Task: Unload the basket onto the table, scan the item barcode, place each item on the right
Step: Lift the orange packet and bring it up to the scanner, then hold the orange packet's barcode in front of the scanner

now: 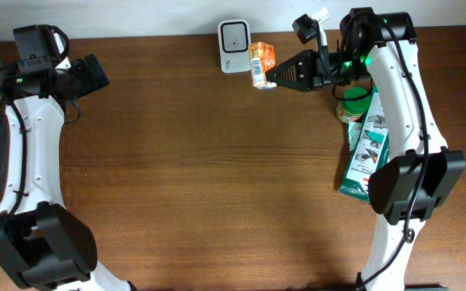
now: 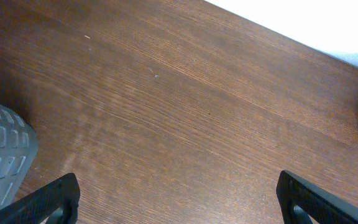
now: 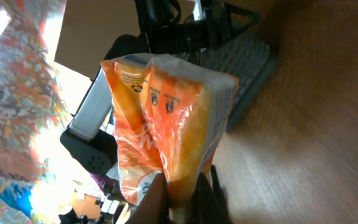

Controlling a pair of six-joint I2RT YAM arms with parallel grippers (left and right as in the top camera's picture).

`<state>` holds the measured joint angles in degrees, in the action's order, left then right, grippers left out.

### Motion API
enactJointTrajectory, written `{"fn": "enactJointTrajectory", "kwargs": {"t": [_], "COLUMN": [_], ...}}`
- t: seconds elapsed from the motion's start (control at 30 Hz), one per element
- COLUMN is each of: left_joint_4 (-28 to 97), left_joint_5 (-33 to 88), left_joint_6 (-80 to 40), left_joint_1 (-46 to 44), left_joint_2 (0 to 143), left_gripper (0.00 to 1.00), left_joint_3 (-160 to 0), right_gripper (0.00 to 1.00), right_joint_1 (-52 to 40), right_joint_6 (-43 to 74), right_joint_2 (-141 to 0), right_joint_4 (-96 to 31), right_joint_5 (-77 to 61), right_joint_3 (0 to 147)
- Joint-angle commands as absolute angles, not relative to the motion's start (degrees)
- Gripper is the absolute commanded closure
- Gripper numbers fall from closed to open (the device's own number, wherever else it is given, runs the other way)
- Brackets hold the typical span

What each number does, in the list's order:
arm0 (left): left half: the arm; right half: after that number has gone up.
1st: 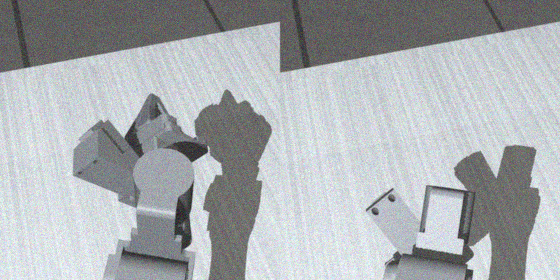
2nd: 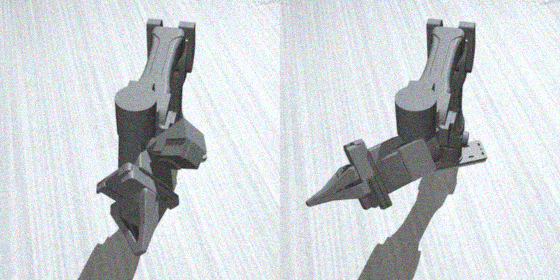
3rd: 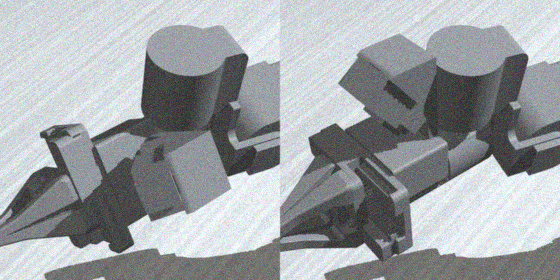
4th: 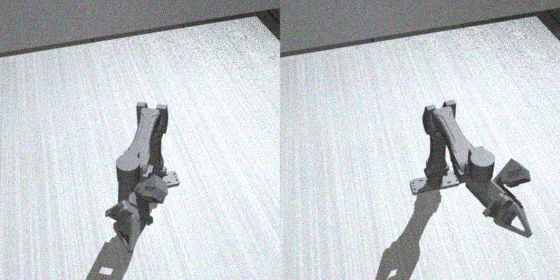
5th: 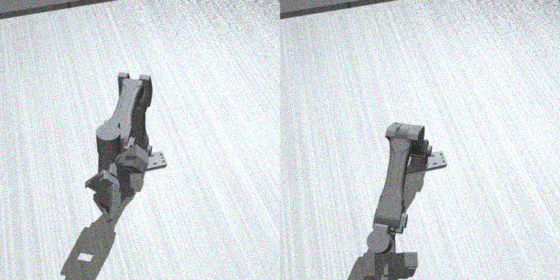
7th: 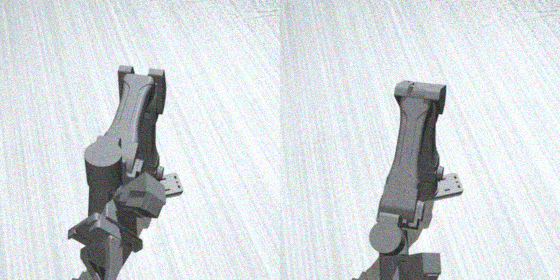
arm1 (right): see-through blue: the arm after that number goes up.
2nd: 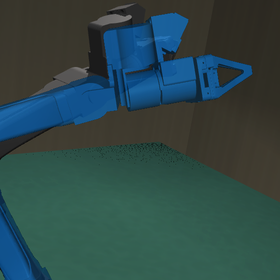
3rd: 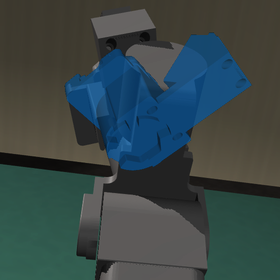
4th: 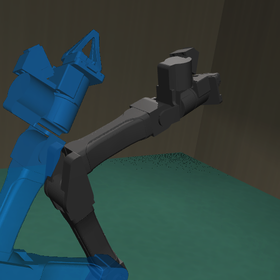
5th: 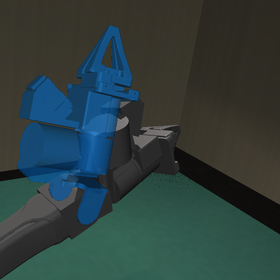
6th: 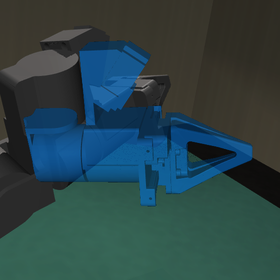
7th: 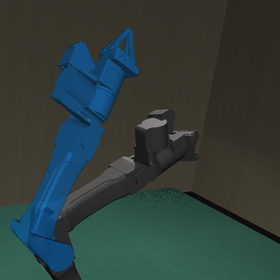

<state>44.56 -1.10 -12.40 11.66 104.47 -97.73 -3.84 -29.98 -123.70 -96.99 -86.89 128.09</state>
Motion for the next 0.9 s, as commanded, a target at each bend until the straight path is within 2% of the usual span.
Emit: {"fn": "enactJointTrajectory", "kwargs": {"t": [0.0,0.07,0.13,0.2,0.33,0.5,0.87], "left_joint_4": [44.51,44.51,44.51,44.51,44.51,44.51,44.51], "left_joint_5": [-1.32,-1.32,-1.32,-1.32,-1.32,-1.32,-1.32], "left_joint_6": [-11.9,-11.9,-11.9,-11.9,-11.9,-11.9,-11.9], "left_joint_1": [11.68,11.68,11.68,11.68,11.68,11.68,11.68], "left_joint_2": [104.09,104.09,104.09,104.09,104.09,104.09,104.09], "left_gripper": [0.01,0.01,0.01,0.01,0.01,0.01,0.01], "left_joint_3": [-98.61,-98.61,-98.61,-98.61,-98.61,-98.61,-98.61], "right_gripper": [0.96,0.96,0.96,0.96,0.96,0.96,0.96], "right_joint_1": [-4.43,-5.89,-8.56,-11.35,-14.81,-17.63,-24.16], "right_joint_6": [-30.48,-20.23,-5.3,3.84,10.0,7.66,-24.84], "right_joint_2": [-122.72,-122.91,-122.96,-122.93,-123.15,-123.63,-135.74], "right_joint_4": [-95.44,-89.38,-81.3,-75.53,-67.99,-57.45,-24.75], "right_joint_5": [-81.89,-68.38,-49.76,-32.25,-14.11,3.27,24.6], "right_joint_3": [128.46,128.46,128.46,128.7,128.7,128.7,128.66]}}
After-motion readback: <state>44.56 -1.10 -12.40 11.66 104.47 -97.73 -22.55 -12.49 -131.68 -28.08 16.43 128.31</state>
